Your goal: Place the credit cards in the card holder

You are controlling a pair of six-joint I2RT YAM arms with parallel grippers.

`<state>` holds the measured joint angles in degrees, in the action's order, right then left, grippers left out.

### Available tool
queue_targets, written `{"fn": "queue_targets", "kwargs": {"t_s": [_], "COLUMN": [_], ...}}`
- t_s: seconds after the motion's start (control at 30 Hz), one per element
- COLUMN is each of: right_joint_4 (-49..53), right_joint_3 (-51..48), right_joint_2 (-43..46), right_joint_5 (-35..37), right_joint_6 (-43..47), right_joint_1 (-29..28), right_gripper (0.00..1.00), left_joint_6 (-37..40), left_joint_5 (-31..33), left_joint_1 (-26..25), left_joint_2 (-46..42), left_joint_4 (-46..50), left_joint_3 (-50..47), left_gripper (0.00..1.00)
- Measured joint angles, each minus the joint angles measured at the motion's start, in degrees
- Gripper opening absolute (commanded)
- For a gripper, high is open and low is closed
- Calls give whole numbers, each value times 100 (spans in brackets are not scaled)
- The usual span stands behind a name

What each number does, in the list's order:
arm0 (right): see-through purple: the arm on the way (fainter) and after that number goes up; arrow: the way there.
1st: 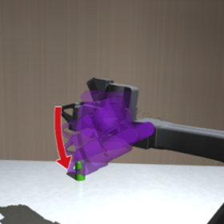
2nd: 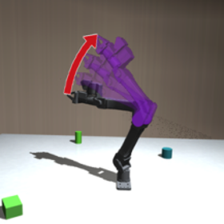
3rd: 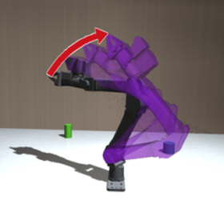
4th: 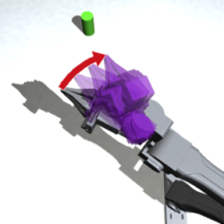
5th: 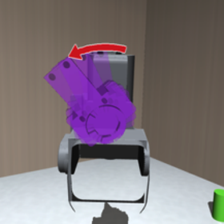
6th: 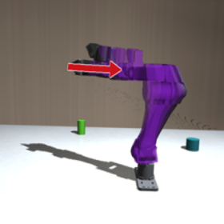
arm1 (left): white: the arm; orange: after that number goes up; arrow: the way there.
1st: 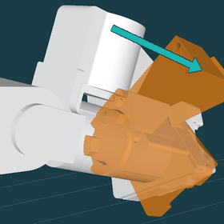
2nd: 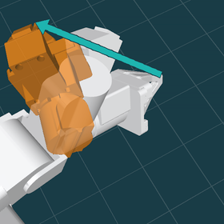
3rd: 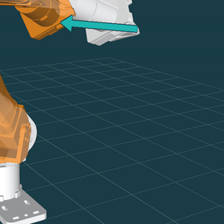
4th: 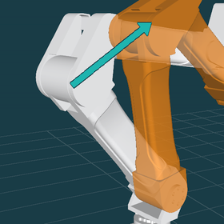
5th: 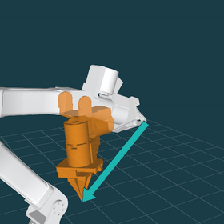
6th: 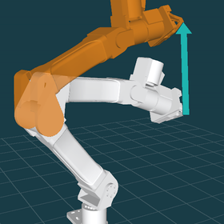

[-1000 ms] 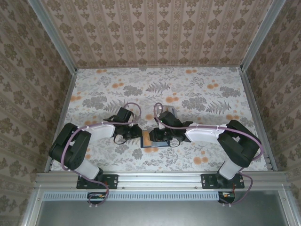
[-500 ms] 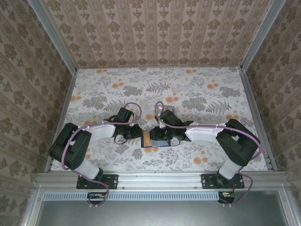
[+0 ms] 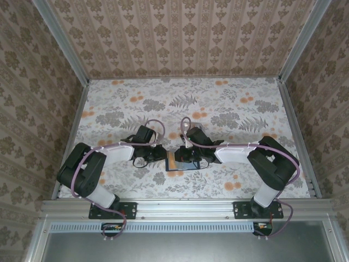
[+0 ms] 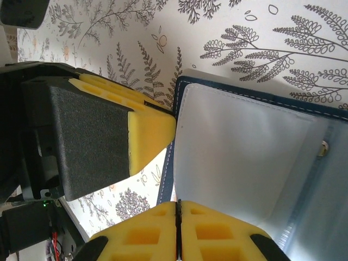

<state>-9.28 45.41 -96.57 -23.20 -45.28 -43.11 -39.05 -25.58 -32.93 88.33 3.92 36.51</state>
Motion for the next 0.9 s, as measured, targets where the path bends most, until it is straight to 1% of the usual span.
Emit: {"fn": "queue_targets", "kwargs": {"t_s": [0.23, 0.5, 0.73, 0.9], "right_joint_4": [-225, -448, -640, -817], "right_joint_3": [-151, -282, -435, -535], "right_joint_2": [-22, -22, -22, -20], "right_joint_5": [-173, -240, -260, -293], "right_joint_6": [-48, -133, -190, -275], "right_joint_1": [59, 103, 173, 197], "right_gripper": [3, 2, 1, 0], "left_joint_6": [-236, -461, -520, -605], "left_joint_5": [-267, -514, -522, -527], "left_joint_1": [2, 44, 37, -17], "left_joint_2": [-127, -398, -389, -205], "left_joint_4": [-275, -592, -632, -752], "left_joint_3": [-149, -166, -164, -160], "left_gripper": [17, 17, 17, 17]}}
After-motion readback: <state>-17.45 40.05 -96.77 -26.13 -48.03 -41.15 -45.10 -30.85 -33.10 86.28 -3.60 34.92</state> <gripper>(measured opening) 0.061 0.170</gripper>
